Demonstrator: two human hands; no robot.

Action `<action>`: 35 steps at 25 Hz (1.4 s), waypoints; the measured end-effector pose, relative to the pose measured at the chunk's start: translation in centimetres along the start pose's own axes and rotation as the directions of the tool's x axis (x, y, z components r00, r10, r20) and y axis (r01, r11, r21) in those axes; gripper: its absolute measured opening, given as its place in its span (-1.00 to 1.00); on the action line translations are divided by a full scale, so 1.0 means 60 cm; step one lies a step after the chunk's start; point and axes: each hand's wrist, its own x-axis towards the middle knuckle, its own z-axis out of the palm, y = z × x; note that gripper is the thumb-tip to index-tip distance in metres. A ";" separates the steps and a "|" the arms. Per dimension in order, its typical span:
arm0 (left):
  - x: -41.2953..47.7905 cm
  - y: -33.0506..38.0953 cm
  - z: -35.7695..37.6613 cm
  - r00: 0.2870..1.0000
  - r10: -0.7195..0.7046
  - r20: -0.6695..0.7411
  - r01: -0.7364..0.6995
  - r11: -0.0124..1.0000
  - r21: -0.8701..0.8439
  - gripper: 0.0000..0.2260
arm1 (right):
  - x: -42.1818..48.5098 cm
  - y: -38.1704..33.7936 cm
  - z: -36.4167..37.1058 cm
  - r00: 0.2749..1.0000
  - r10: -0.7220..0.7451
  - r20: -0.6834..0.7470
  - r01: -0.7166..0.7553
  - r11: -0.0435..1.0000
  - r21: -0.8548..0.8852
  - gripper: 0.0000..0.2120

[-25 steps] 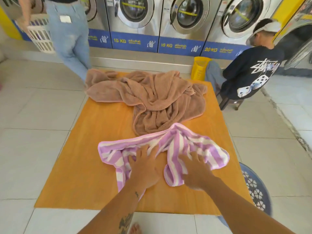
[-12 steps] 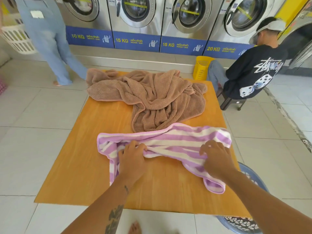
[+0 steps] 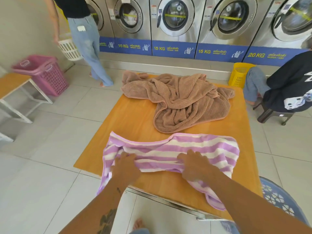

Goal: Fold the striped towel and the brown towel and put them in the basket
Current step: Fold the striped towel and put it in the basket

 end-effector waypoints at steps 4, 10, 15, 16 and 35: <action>0.015 0.031 -0.038 0.969 0.143 -0.200 -0.176 0.971 -0.160 -0.63 | 0.010 -0.036 -0.019 0.995 -0.077 0.060 0.058 0.959 0.277 -0.27; 0.095 0.001 -0.022 0.879 0.476 0.012 -0.475 0.878 -0.057 -0.68 | 0.045 -0.124 -0.014 0.990 0.128 -0.059 -0.105 0.949 0.299 -0.29; 0.181 -0.068 -0.042 0.846 0.492 0.204 -0.526 0.833 0.174 -0.27 | 0.073 -0.195 0.021 0.971 0.239 -0.010 -0.230 0.944 0.236 -0.21; 0.203 -0.083 -0.056 0.837 0.497 0.227 -0.539 0.819 0.197 -0.26 | 0.072 -0.207 0.024 0.968 0.248 -0.030 -0.237 0.949 0.208 -0.19; 0.198 -0.022 -0.059 0.682 0.641 0.352 -0.727 0.648 0.228 -0.24 | -0.071 -0.130 0.089 0.842 0.520 0.141 -0.522 0.722 0.454 -0.32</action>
